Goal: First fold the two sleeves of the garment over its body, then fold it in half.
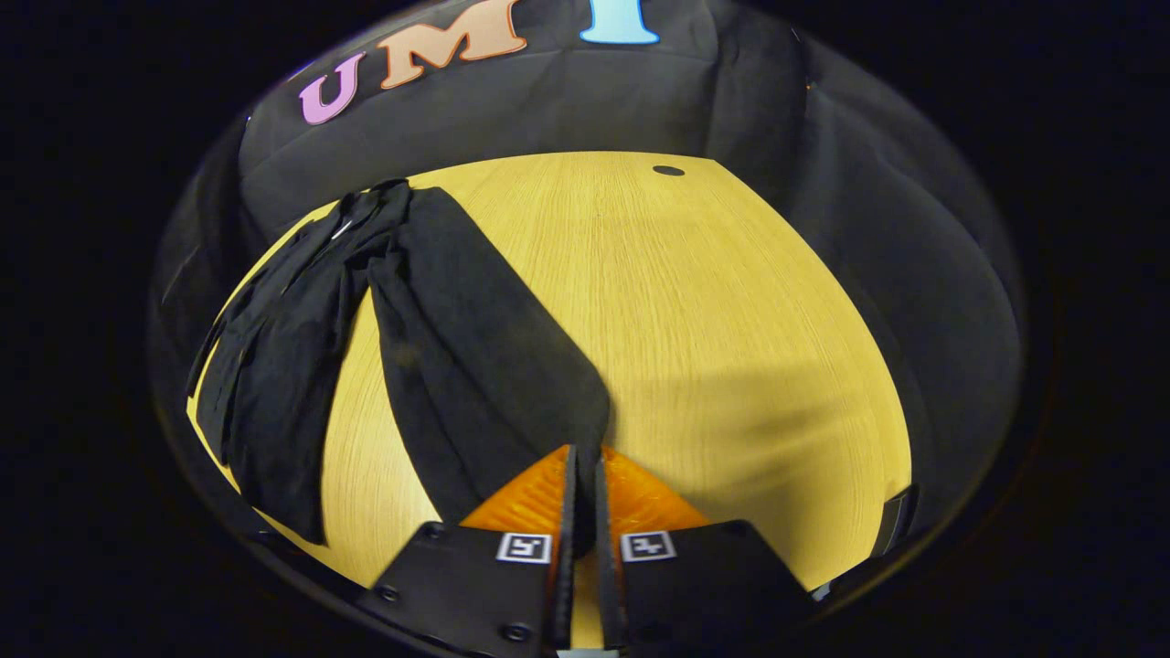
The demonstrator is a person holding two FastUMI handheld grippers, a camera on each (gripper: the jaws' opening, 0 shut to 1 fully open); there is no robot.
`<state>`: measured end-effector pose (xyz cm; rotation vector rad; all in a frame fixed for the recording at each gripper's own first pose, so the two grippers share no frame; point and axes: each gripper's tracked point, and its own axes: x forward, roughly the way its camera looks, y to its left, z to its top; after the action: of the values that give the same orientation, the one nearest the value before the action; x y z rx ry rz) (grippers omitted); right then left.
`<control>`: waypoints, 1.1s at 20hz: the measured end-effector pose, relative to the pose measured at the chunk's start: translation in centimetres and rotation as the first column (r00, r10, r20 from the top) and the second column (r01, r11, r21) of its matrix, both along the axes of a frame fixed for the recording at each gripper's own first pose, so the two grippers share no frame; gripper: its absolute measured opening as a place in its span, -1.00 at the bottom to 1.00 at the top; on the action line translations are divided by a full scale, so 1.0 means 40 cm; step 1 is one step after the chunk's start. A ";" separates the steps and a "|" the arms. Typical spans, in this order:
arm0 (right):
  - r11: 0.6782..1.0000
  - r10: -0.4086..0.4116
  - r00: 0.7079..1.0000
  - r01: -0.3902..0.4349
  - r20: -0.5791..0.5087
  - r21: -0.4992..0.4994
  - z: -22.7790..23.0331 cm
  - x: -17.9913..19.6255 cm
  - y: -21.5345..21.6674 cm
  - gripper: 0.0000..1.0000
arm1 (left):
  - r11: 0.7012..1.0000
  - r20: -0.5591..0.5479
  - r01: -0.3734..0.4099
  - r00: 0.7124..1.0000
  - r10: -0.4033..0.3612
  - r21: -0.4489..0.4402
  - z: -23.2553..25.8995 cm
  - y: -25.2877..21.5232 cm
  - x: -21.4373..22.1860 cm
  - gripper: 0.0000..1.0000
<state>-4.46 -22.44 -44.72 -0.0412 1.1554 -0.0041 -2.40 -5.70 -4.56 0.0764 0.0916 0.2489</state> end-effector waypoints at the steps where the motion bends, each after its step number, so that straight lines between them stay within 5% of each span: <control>1: 1.000 0.001 1.000 -0.001 0.009 -0.028 0.002 0.001 -0.004 -0.78 | 1.000 -0.001 0.003 1.000 -0.003 -0.006 -0.001 0.009 0.003 0.84; 4: 0.999 0.005 1.000 -0.005 0.005 0.048 0.025 0.003 0.048 -0.88 | 1.000 -0.004 0.008 1.000 -0.008 -0.010 -0.002 0.055 0.007 0.84; 7: 0.995 -0.078 0.993 0.072 0.090 0.067 0.074 0.051 0.081 -0.87 | 1.000 0.007 0.006 1.000 -0.006 -0.002 0.005 0.123 0.012 0.84; 14: 0.983 -0.178 0.928 0.151 0.326 0.106 0.288 0.218 0.193 -0.89 | 0.999 -0.002 0.046 0.999 -0.046 -0.021 0.009 0.252 0.044 0.84; 22: 0.995 -0.045 0.856 -0.008 0.515 0.102 0.460 0.376 0.458 -0.89 | 0.999 -0.048 -0.004 0.999 0.002 -0.045 -0.029 0.442 0.025 0.84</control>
<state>10.59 -4.11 -26.31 0.0589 0.6120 0.0250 -1.39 11.96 -5.73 0.0372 0.1452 0.2478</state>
